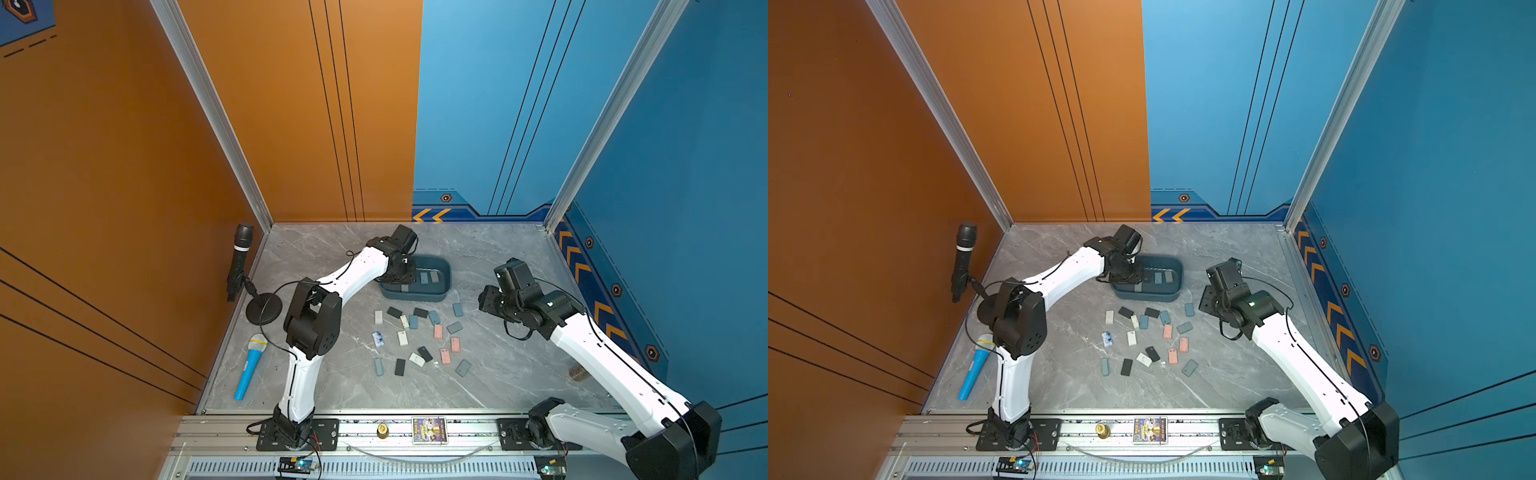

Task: Put the eraser in the storage box
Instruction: Place the eraser in the storage box.

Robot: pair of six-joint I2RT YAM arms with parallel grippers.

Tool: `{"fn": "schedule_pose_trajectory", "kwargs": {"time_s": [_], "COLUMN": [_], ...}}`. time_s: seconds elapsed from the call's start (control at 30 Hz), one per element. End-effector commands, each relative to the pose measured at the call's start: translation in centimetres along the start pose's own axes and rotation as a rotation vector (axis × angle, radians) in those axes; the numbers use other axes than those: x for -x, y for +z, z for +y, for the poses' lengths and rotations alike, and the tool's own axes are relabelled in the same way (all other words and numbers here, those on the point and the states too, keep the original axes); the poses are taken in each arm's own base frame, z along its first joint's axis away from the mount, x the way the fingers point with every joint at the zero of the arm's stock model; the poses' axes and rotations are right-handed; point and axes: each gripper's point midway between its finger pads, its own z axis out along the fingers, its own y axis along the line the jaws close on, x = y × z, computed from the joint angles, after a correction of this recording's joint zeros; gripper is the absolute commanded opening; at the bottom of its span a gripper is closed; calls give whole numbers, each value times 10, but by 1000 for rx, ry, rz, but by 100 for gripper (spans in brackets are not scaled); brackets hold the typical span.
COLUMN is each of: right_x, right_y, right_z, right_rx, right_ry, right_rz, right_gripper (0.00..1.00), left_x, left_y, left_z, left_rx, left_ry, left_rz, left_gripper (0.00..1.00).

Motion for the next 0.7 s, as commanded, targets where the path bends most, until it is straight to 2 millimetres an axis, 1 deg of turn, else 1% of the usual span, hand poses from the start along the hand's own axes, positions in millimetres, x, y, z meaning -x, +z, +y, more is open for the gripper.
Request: {"fn": "schedule_pose_trajectory", "kwargs": {"time_s": [0.0,0.23,0.4,0.57,0.67], "right_x": [-6,-6,-7,-7,-8], "right_y": [-3,-7,-11,-13,-13], "right_z": [-17,-27,-32,-36,-37], "right_rx": [-53,-64,-70,-70,-74], "right_ry": [20,35,43,53,56], "right_rz": [7,8,5,4,8], "right_gripper": [52,52,52,52,52], "left_x": [-4,-6,-8,-10,-9], "left_y": [12,35,48,51,49], "left_z": [-11,-11,-13,-15,-17], "left_rx": [-12,15,20,20,19], "left_ry": [9,-14,-26,-38,-38], "left_rz": [34,51,65,70,66], "left_gripper": [24,24,26,30,35]}}
